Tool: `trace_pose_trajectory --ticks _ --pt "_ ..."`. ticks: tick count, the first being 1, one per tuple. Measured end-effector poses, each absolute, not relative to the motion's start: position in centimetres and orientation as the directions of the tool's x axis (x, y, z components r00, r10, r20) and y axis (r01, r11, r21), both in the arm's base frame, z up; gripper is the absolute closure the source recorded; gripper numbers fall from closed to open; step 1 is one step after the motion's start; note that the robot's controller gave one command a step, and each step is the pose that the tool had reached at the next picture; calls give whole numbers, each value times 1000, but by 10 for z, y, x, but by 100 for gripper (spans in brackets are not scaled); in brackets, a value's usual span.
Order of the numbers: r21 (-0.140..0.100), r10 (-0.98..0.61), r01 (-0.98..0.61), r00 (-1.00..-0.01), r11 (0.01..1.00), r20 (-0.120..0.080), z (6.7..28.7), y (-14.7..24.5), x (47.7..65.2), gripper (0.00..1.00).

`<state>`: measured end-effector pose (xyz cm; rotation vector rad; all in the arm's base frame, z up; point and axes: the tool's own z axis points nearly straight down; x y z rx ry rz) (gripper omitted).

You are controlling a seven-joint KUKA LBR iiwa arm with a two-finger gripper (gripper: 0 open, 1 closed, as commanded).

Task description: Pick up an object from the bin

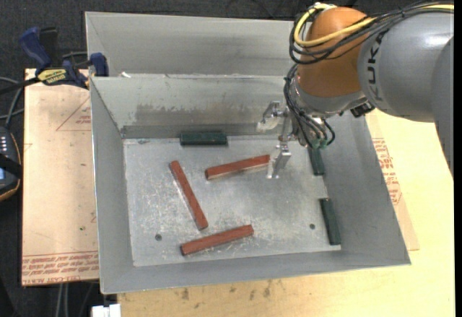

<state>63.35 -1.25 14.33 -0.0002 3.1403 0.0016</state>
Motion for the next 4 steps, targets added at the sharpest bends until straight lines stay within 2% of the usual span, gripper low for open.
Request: trace_pose_trajectory --ticks 1,2,3,4 --pt "0 -107 -107 -994 994 -17 80 -11 649 100" --pt "0 -107 -107 -994 994 -17 80 -11 649 100" --pt "2 -104 -104 -995 995 3 125 -13 632 100" --pt "-2 -224 -224 -975 975 -10 153 -12 635 100"
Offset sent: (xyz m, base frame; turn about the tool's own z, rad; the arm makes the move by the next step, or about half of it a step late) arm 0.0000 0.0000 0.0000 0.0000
